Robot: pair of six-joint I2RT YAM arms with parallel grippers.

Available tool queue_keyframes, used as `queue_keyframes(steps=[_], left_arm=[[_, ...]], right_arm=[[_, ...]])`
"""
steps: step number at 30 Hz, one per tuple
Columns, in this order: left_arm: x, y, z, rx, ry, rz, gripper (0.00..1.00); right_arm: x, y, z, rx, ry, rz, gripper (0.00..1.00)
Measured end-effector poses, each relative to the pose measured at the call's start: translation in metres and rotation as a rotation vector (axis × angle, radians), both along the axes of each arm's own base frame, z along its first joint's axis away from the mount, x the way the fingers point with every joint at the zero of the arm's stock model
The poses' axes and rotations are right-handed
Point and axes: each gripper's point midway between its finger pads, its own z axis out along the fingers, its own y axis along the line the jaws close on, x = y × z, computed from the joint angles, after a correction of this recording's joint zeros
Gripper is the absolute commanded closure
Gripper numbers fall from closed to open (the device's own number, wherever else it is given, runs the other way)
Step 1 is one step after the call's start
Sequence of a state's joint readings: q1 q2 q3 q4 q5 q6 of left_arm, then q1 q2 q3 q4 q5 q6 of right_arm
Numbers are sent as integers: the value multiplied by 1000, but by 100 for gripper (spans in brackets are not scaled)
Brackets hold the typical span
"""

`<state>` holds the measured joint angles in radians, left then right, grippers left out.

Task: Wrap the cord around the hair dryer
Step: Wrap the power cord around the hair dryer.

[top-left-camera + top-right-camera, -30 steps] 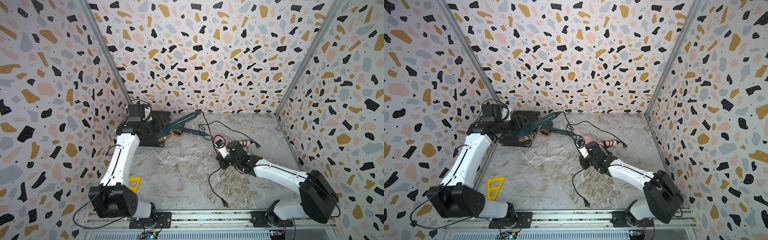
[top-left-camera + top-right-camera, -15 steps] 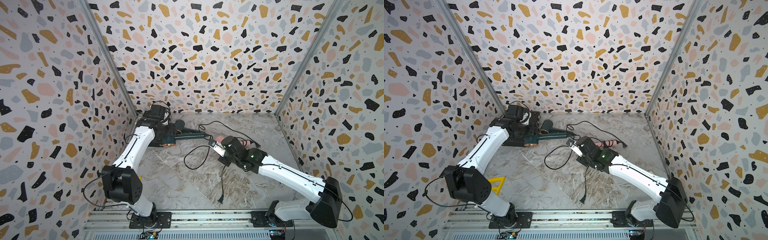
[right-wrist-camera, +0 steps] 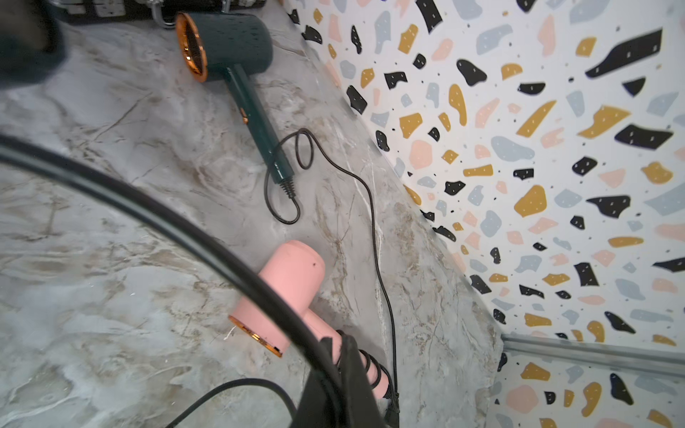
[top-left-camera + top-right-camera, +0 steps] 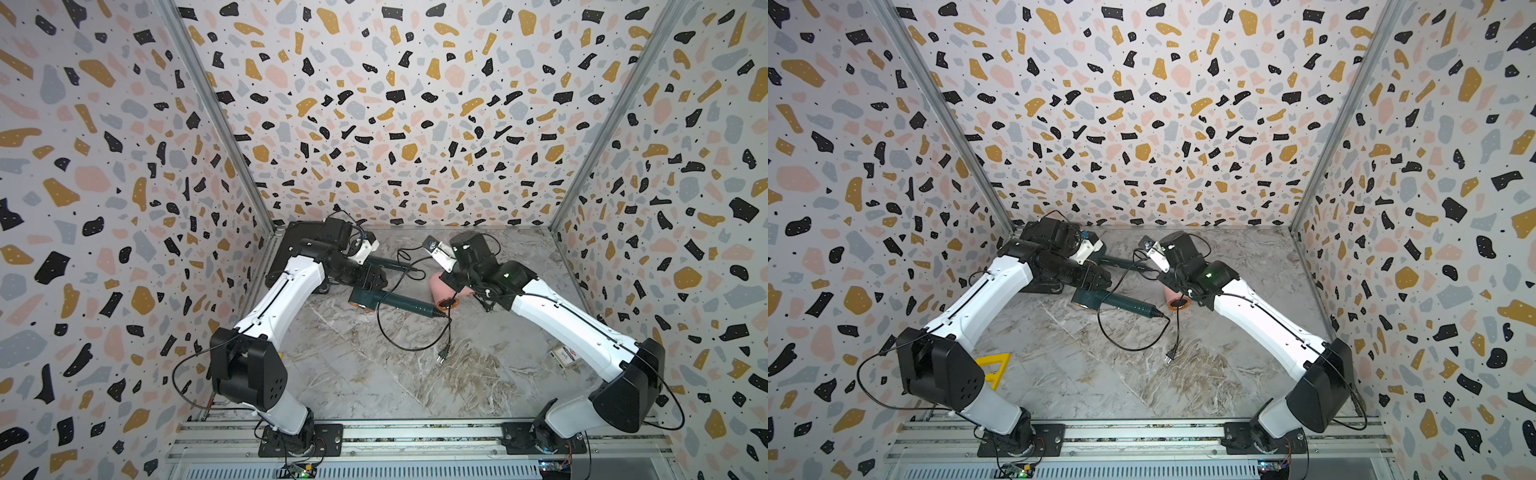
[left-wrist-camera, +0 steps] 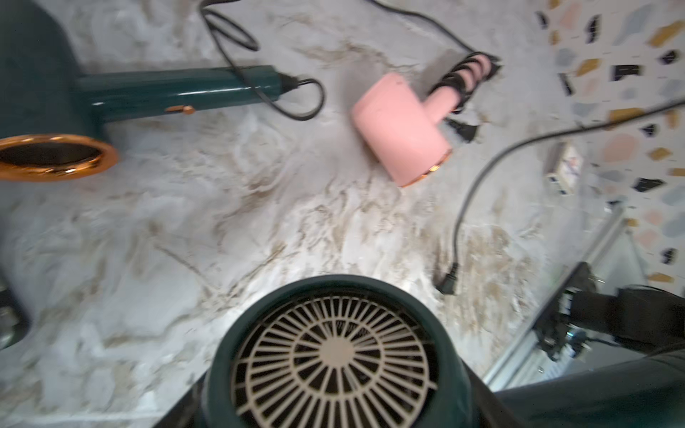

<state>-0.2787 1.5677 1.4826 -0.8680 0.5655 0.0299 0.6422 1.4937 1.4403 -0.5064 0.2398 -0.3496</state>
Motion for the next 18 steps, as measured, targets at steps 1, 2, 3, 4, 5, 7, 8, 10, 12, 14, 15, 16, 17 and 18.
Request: queue_keyframes(steps=[1,2,3,4,5,7,8,10,12,14,15,16,17,18], left_arm=[[-4,-5,8,-40,-11,-20,100],[-7,-10,17,-87,-26,-39,100],[-10,-14,26,-135,-39,-52,100],[-13,-17,34,-182,-47,-62,100],[-15,-20,43,-240,-56,-68,100],[-14,-21,58,-346,-59,-60,100],[-10,-19,62,-385,-60,-46,100],[6,-9,67,-461,-56,13,100],[25,7,65,-506,-43,93,100],[44,26,59,-535,-30,185,100],[54,37,54,-543,-22,236,100],[61,46,50,-549,-15,280,100],[68,57,45,-549,-9,333,100],[75,68,39,-542,-6,386,100]], right_arm=[[4,-5,-2,30,18,-14,100],[10,-12,-4,64,34,-37,100],[15,-18,-7,98,52,-57,100],[18,-21,-11,123,65,-69,100],[19,-23,-17,148,83,-79,100],[16,-21,-34,186,127,-82,100],[13,-19,-44,198,152,-81,100],[5,-17,-65,212,205,-81,100],[-3,-17,-85,218,254,-87,100],[-12,-19,-103,219,299,-96,100],[-16,-20,-112,217,318,-100,100],[-21,-21,-120,214,335,-103,100],[-27,-23,-128,206,354,-109,100],[-32,-25,-135,199,369,-113,100]])
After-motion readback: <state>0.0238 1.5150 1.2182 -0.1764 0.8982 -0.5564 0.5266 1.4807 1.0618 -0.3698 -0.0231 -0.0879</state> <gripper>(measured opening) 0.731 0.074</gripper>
